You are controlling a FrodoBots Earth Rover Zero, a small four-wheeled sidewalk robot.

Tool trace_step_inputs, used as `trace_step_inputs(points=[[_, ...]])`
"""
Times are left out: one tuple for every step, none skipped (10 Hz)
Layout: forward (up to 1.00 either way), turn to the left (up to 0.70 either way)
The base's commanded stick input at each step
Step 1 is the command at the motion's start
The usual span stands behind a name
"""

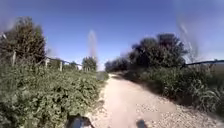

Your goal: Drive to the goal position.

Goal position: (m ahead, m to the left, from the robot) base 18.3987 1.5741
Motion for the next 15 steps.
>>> trace_step_inputs(points=[[0.50,0.00],[0.50,0.00],[0.50,0.00],[0.50,0.00],[0.50,0.00],[0.50,0.00],[0.50,0.00],[0.50,0.00],[0.50,0.00],[0.50,0.00],[0.50,0.00],[0.50,0.00],[0.50,0.00],[0.50,0.00],[0.50,0.00]])
